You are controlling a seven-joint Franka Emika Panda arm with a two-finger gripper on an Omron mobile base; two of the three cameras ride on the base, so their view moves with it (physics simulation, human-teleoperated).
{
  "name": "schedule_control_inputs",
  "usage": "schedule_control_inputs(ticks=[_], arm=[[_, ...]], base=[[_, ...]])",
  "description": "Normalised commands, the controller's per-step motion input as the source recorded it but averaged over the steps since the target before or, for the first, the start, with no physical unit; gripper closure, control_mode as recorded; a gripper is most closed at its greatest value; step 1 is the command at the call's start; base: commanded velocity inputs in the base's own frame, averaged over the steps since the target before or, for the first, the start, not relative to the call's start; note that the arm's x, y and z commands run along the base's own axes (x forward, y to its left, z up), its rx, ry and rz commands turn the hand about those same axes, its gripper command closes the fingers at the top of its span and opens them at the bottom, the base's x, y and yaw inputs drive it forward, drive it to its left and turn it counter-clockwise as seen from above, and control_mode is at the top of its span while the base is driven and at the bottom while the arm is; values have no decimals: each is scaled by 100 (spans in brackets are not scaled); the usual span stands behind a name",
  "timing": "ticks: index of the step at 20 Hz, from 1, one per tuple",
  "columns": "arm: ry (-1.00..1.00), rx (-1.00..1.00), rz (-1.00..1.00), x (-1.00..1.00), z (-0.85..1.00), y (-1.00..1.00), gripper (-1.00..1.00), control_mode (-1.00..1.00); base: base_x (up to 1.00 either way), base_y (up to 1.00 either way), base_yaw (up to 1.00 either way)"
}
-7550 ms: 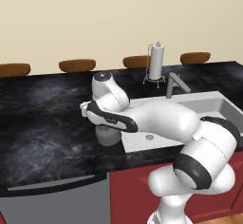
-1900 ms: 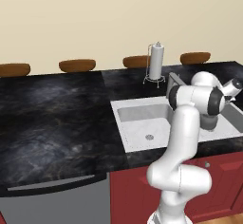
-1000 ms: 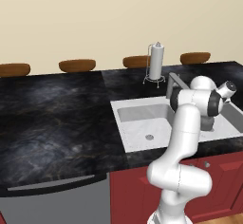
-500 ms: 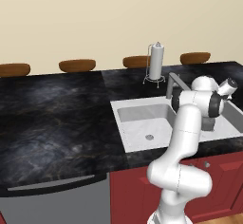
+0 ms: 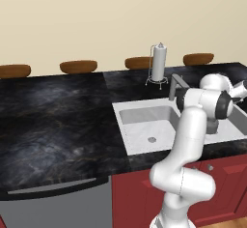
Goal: Place the glass cup in the left basin and the kettle in the right basin of the sink.
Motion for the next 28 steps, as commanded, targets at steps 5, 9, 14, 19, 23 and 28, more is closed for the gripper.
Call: schedule_control_inputs(ticks=[5, 9, 14, 19, 23, 28], arm=[[-7, 1, 4, -29, 32, 25, -100, -100], [-1, 0, 1, 0, 27, 44, -100, -100], [0, 0, 0, -3, 20, 53, -100, -100], [3, 0, 1, -16, 20, 46, -100, -100], [6, 0, 0, -28, 4, 38, -100, -100], [11, 0, 0, -27, 0, 34, -100, -100]], base=[[0, 0, 0], [0, 0, 0], [0, 0, 0], [0, 0, 0], [0, 0, 0], [0, 0, 0]])
